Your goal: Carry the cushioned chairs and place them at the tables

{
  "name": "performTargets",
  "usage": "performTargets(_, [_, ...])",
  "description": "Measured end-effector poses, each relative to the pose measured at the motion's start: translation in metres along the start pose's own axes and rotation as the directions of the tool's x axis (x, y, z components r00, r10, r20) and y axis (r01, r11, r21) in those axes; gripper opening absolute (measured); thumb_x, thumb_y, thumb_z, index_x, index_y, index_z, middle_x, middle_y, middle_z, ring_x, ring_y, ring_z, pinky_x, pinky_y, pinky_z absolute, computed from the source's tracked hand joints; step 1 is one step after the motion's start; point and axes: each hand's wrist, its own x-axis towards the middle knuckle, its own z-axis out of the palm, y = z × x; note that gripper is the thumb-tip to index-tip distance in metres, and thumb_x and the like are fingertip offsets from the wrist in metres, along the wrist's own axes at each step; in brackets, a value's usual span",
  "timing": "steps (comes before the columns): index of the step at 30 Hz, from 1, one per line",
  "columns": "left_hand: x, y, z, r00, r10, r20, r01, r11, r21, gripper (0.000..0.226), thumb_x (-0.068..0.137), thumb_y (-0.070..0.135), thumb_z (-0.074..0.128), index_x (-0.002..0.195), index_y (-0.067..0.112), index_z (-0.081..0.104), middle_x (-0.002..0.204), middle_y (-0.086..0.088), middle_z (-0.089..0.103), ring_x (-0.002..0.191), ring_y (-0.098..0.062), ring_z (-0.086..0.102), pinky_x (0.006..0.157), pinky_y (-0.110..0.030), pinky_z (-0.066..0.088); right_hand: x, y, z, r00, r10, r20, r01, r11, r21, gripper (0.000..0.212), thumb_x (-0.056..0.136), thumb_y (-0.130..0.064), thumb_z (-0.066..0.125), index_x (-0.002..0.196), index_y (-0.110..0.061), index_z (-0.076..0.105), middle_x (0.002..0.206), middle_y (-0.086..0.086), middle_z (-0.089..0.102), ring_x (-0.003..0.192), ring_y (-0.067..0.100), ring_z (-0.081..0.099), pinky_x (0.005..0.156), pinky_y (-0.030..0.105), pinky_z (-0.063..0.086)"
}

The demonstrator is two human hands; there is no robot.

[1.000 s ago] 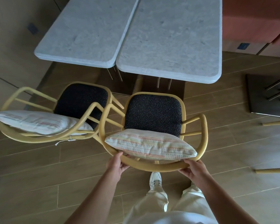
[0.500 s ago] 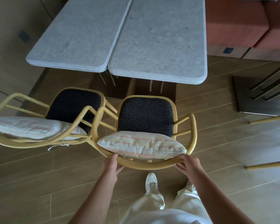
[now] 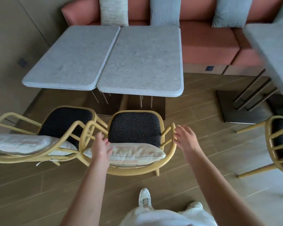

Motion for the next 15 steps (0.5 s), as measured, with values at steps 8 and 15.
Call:
performTargets(8, [-0.097,0.03,0.119,0.951,0.218,0.219,-0.216,0.976,-0.032,0.053,0.106,0.048,0.036,0.146,0.017,0.05,0.15,-0.01,0.051,0.134,-0.024,0.051,0.109,-0.045,0.039,-0.037,-0.075,-0.085,0.976,-0.174,0.128,0.18,0.983,-0.032,0.02,0.104,-0.037,0.047,0.117,-0.023,0.054,0.143,0.024,0.05,0.13,0.037,0.053,0.113,0.049,0.04])
performTargets(15, [-0.185,-0.006,0.227,0.871,0.248,0.425,-0.26,0.965,-0.031,0.056,0.103,0.056,0.036,0.141,0.022,0.056,0.145,-0.006,0.056,0.125,-0.02,0.055,0.105,-0.045,0.04,-0.035,-0.111,-0.205,0.968,-0.248,0.033,0.245,0.967,0.07,0.051,0.104,-0.047,0.043,0.146,-0.019,0.043,0.143,0.004,0.055,0.129,0.019,0.053,0.114,0.043,0.04])
